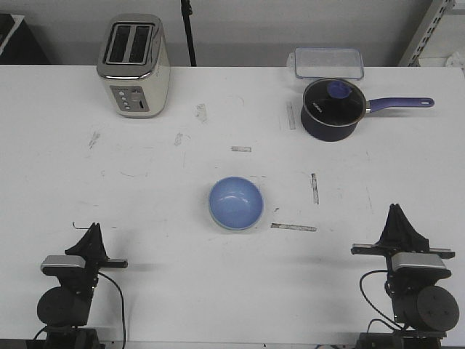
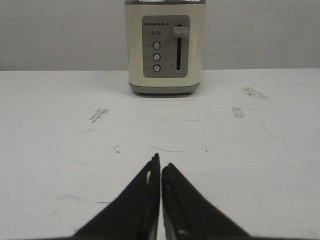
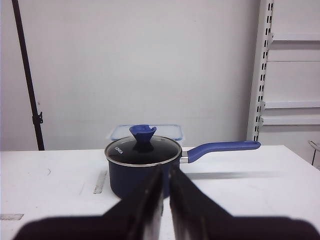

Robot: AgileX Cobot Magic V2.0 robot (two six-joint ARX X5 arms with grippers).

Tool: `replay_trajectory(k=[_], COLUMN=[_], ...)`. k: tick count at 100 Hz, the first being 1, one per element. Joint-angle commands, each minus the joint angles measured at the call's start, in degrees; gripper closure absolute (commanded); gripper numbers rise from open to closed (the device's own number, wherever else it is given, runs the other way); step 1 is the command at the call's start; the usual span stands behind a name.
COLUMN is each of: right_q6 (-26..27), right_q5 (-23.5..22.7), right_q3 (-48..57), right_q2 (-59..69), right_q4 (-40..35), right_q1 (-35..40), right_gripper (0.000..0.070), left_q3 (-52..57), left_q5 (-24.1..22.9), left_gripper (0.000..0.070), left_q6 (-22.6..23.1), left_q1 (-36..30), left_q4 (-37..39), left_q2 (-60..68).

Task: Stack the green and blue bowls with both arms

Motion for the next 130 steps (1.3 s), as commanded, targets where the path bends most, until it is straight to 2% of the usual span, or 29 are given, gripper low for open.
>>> replay_trajectory(k=[1,22,63,88,99,130], right_q6=[0.5,-0.5,0.1,0.2,0.1,0.1], right_q5=[0.0,-1.2,-1.5,-1.5,-1.5,-1.5], right_q3=[0.1,-2.0,-16.5,-21.6,-21.5,-21.5], right_q2=[-0.1,-2.5,-14.8,-14.7,-14.7,-14.7], right_q4=[0.6,0.1,0.2,2.6,-0.3,1.0], right_q1=[0.0,0.6,2.5,2.8,3.1,3.1], right_gripper=[0.0686,0.0686,0.0686,0.0686,0.0686,0.0686], left_q3=[-1.2,-1.2,-1.2,-1.2,-1.2,-1.2], left_q5=[0.2,0.2,0.2,0.2,0.2,0.2], left_gripper=[0.0699,0.0699,0.0699,0.0699,0.0699,0.0699], left_q6=[0.1,0.1,0.1,0.1,0.1,0.1], left_q1=[-0.1,-0.1,-0.1,-0.1,-0.1,-0.1], left_q4=[0.6,0.6,0.6,0.6,0.6,0.6], left_q2=[-0.1,-0.1,-0.1,-0.1,-0.1,-0.1])
